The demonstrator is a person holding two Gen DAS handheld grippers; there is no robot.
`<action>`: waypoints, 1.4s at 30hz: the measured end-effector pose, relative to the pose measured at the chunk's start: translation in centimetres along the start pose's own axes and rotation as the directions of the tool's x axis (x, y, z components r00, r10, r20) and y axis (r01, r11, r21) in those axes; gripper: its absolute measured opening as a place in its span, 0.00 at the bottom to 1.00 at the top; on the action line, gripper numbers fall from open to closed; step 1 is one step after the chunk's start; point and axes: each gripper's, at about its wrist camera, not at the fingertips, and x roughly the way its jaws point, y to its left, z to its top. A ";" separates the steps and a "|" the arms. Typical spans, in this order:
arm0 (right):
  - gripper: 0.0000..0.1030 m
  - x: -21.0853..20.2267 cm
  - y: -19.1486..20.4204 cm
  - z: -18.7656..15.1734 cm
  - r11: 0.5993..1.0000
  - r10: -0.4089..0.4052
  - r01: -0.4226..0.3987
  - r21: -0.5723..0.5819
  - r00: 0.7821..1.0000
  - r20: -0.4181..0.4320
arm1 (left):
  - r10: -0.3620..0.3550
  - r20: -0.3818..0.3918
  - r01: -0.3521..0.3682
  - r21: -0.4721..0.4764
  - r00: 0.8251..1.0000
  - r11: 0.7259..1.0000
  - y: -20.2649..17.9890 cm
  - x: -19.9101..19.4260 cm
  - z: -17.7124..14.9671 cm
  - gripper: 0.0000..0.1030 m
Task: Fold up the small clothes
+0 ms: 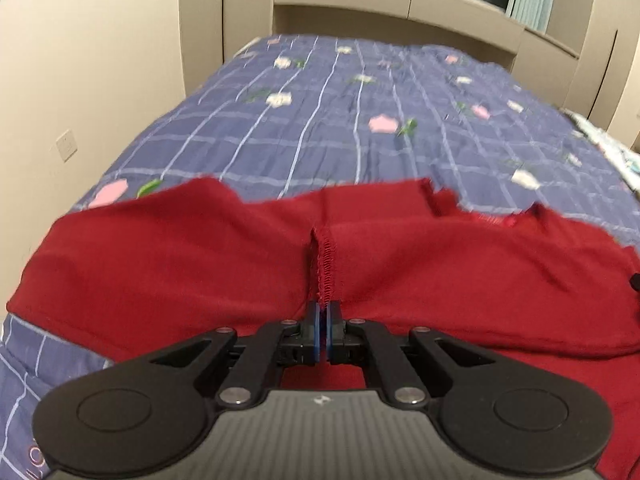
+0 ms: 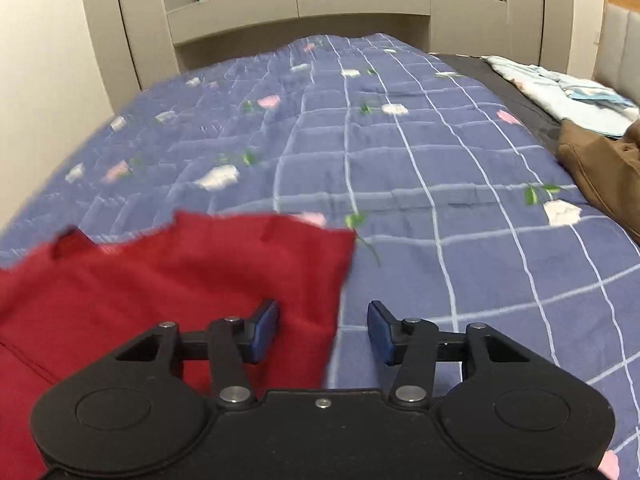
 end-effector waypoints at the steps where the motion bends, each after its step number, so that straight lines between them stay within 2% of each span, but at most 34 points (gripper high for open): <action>1: 0.54 0.1 -0.2 -0.3 1.000 -0.004 0.004 0.001 1.000 0.012 | 0.003 -0.011 -0.003 -0.009 1.000 1.000 0.2 0.4 -0.1 0.01; 6: 0.60 -1.2 -0.1 -0.5 0.999 -0.041 0.041 -0.006 0.998 0.039 | -0.034 -0.035 0.032 -0.051 0.999 0.998 1.0 0.5 0.5 0.04; 8: 0.66 -2.5 0.5 -0.5 0.999 -0.047 0.049 -0.024 0.997 0.068 | -0.057 -0.027 0.055 -0.077 0.998 0.996 1.5 -0.2 0.7 0.17; 10: 0.76 -3.8 0.9 -0.6 0.999 -0.031 0.033 -0.027 0.996 0.090 | -0.082 -0.009 0.081 -0.104 0.997 0.991 2.0 -1.2 0.7 0.53; 12: 0.84 -5.1 1.7 -0.9 1.000 0.005 -0.002 -0.029 0.995 0.100 | -0.080 0.019 0.082 -0.135 0.997 0.987 2.6 -2.6 0.5 0.74; 13: 0.86 -5.8 2.2 -1.1 0.999 0.024 -0.021 -0.031 0.995 0.101 | -0.081 0.033 0.085 -0.149 0.996 0.985 2.9 -3.3 0.4 0.81; 15: 0.96 -7.0 3.3 -1.9 0.998 0.065 -0.063 -0.029 0.993 0.102 | -0.090 0.060 0.099 -0.190 0.994 0.977 4.2 -4.9 -0.2 0.90; 17: 0.97 -8.2 4.4 -3.0 0.992 0.124 -0.122 -0.024 0.988 0.095 | -0.083 0.088 0.102 -0.251 0.993 0.962 6.1 -6.2 -1.1 0.97; 20: 0.99 -9.6 6.6 -4.6 0.983 0.181 -0.179 -0.029 0.980 0.088 | -0.030 0.110 0.068 -0.355 0.993 0.932 9.9 -7.5 -2.7 0.98; 22: 0.99 -10.4 8.4 -5.5 0.975 0.218 -0.214 -0.051 0.972 0.090 | 0.032 0.100 0.015 -0.437 0.994 0.900 12.8 -7.8 -3.6 0.98; 24: 0.99 -10.9 10.5 -6.2 0.966 0.249 -0.242 -0.092 0.965 0.076 | 0.073 0.080 -0.018 -0.544 0.994 0.839 16.3 -7.7 -4.4 0.98; 27: 0.99 -11.1 13.9 -6.9 0.950 0.283 -0.272 -0.153 0.957 0.056 | 0.074 0.108 0.017 -0.673 0.991 0.740 20.8 -7.1 -5.1 0.97; 29: 0.99 -11.3 16.0 -7.3 0.939 0.306 -0.293 -0.179 0.951 0.046 | 0.065 0.101 0.035 -0.761 0.993 0.648 23.7 -6.1 -5.5 0.94; 30: 0.99 -11.3 17.0 -7.3 0.933 0.318 -0.305 -0.192 0.947 0.040 | 0.065 0.099 0.042 -0.807 0.993 0.588 25.0 -5.5 -5.7 0.92; 33: 0.99 -11.4 19.2 -7.3 0.915 0.344 -0.329 -0.233 0.939 0.026 | 0.045 0.113 0.082 -0.892 0.993 0.444 27.7 -3.7 -6.1 0.85; 35: 0.99 -11.4 20.4 -7.1 0.905 0.351 -0.333 -0.264 0.936 0.022 | 0.044 0.136 0.108 -0.913 0.990 0.393 28.7 -2.8 -5.9 0.83; 37: 0.99 -11.4 21.2 -7.0 0.899 0.356 -0.338 -0.279 0.934 0.017 | 0.036 0.151 0.129 -0.927 0.988 0.352 29.4 -1.8 -5.6 0.73; 39: 0.99 -11.3 21.6 -6.8 0.895 0.362 -0.344 -0.283 0.932 0.012 | 0.032 0.145 0.130 -0.951 0.989 0.279 30.1 -0.8 -5.7 0.66; 41: 0.99 -11.1 21.9 -6.8 0.894 0.360 -0.343 -0.288 0.933 0.006 | 0.050 0.138 0.121 -0.960 0.989 0.251 30.4 -0.6 -5.8 0.49; 42: 0.99 -11.1 21.8 -6.9 0.893 0.360 -0.344 -0.289 0.933 0.003 | 0.063 0.112 0.094 -0.965 0.992 0.243 30.3 -0.4 -5.7 0.34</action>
